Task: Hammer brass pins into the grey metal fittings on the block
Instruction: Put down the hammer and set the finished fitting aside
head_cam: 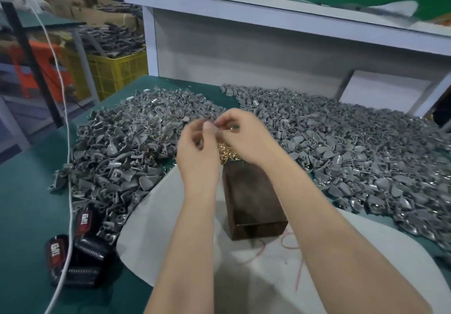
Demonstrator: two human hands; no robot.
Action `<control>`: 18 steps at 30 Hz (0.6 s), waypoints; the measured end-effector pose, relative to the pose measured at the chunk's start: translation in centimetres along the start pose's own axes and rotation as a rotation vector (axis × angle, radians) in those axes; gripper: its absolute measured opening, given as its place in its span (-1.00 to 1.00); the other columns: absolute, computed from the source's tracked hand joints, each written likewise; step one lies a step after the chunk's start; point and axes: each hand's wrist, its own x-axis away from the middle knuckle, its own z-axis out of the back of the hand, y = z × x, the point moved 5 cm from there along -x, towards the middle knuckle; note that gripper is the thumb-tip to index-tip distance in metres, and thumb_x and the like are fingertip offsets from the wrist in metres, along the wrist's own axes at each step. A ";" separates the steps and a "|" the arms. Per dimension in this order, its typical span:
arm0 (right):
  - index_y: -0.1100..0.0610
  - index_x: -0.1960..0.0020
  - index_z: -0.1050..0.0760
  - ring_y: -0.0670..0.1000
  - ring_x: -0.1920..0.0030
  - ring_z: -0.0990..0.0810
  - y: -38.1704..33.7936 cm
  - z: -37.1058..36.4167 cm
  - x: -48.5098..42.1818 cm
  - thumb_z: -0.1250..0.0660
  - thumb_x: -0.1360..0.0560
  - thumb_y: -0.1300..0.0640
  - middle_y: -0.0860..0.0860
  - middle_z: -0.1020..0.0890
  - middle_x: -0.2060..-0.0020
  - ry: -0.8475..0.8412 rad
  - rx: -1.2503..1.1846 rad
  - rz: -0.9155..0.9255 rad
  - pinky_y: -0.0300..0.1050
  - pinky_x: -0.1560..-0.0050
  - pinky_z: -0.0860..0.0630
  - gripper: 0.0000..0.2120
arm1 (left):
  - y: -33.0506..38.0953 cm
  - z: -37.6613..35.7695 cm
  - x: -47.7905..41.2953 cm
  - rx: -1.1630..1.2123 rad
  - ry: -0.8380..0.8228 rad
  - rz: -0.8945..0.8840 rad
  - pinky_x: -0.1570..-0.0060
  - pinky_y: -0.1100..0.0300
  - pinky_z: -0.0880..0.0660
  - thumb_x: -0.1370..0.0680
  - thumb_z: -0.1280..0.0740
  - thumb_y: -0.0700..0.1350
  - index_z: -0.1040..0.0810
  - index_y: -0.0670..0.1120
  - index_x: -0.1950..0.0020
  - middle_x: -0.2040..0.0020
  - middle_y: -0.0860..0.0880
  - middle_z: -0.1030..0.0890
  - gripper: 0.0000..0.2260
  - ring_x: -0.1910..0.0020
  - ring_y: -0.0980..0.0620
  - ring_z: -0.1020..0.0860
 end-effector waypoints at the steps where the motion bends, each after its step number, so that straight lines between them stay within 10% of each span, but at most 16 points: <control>1: 0.06 0.05 -0.55 -0.01 0.02 -0.59 -0.1 1.0 0.7 -0.32 -0.49 0.24 -0.04 -0.62 0.10 0.031 -0.014 0.012 -0.09 -0.09 -0.51 -0.89 | -0.2 -0.6 0.1 -0.022 -0.080 -0.004 0.01 0.19 -0.51 -0.60 -0.25 -0.07 -0.57 -0.08 -0.08 0.07 0.00 -0.62 -0.85 0.11 0.13 -0.58; 9: -0.03 0.11 -0.47 -0.05 0.08 -0.61 2.5 4.8 5.7 -0.35 -0.46 0.34 -0.05 -0.60 0.17 0.162 -0.177 0.044 -0.14 0.00 -0.58 -0.74 | -1.0 -3.5 2.2 0.135 -0.434 0.259 0.23 0.33 -0.58 -0.55 -0.34 -0.21 -0.57 -0.09 0.12 0.32 0.01 -0.65 -0.93 0.34 0.16 -0.62; 18: 0.01 -0.04 -0.53 -0.14 0.01 -0.58 5.0 4.7 3.0 -0.32 -0.50 0.25 -0.09 -0.63 0.04 0.188 -0.046 -0.136 -0.23 -0.10 -0.51 -0.82 | -1.4 -2.1 1.3 0.245 -0.191 0.318 0.25 0.35 -0.57 -0.55 -0.33 -0.26 -0.46 -0.09 0.04 0.21 -0.02 -0.63 -0.91 0.29 0.16 -0.65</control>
